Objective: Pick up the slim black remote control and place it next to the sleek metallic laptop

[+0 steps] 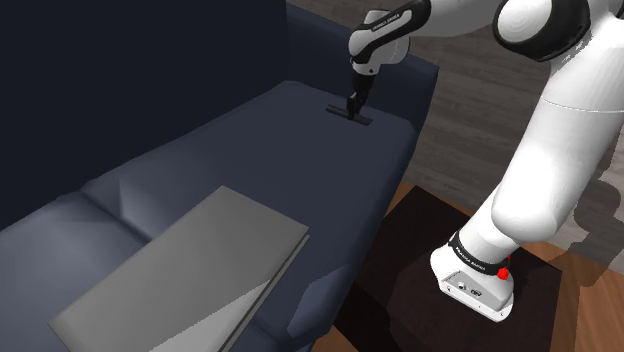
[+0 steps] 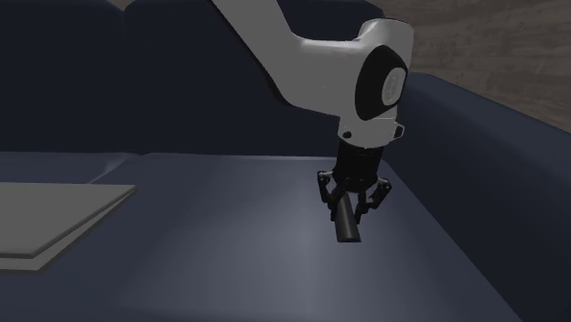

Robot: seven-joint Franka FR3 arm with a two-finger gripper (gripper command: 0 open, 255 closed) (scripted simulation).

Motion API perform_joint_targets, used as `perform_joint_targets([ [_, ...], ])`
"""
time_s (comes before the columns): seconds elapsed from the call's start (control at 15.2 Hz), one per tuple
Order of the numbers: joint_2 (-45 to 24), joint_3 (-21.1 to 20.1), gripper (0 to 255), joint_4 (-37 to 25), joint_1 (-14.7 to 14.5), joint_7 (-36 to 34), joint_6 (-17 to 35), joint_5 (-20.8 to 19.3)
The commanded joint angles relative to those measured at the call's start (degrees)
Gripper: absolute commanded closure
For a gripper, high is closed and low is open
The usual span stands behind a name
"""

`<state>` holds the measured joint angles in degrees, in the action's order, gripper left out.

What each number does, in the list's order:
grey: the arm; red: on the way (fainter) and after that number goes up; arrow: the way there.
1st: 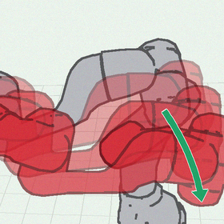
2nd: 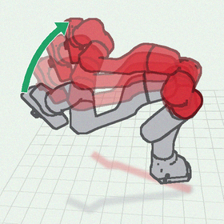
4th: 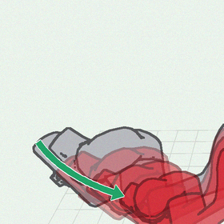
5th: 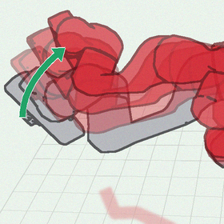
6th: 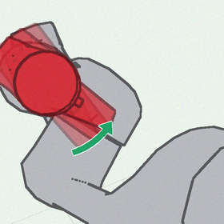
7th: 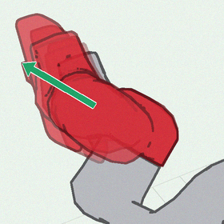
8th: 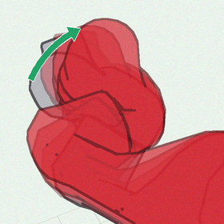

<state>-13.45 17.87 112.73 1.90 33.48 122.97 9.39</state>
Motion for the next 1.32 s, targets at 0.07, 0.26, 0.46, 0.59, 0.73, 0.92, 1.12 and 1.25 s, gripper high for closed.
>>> perform_joint_targets([
  [0.07,1.0,0.2,255,-1.2,-0.1,-0.4,-2.1,-0.5],
  [0.26,2.1,0.3,255,-2.3,-0.1,-0.8,-4.2,-1.1],
  [0.46,3.0,0.4,255,-3.5,-0.2,-1.2,-6.2,-1.5],
  [0.59,3.5,0.5,255,-4.4,-0.2,-1.5,-7.6,-1.8],
  [0.73,4.0,0.5,255,-5.3,-0.3,-1.7,-9.0,-2.0],
  [0.92,4.6,0.6,255,-6.6,-0.3,-2.0,-10.9,-2.3],
  [1.12,10.0,-0.6,255,0.1,-2.5,-5.7,-9.0,-4.0],
  [1.25,13.4,-1.6,255,4.1,-3.7,-8.3,-8.0,-5.0],
])
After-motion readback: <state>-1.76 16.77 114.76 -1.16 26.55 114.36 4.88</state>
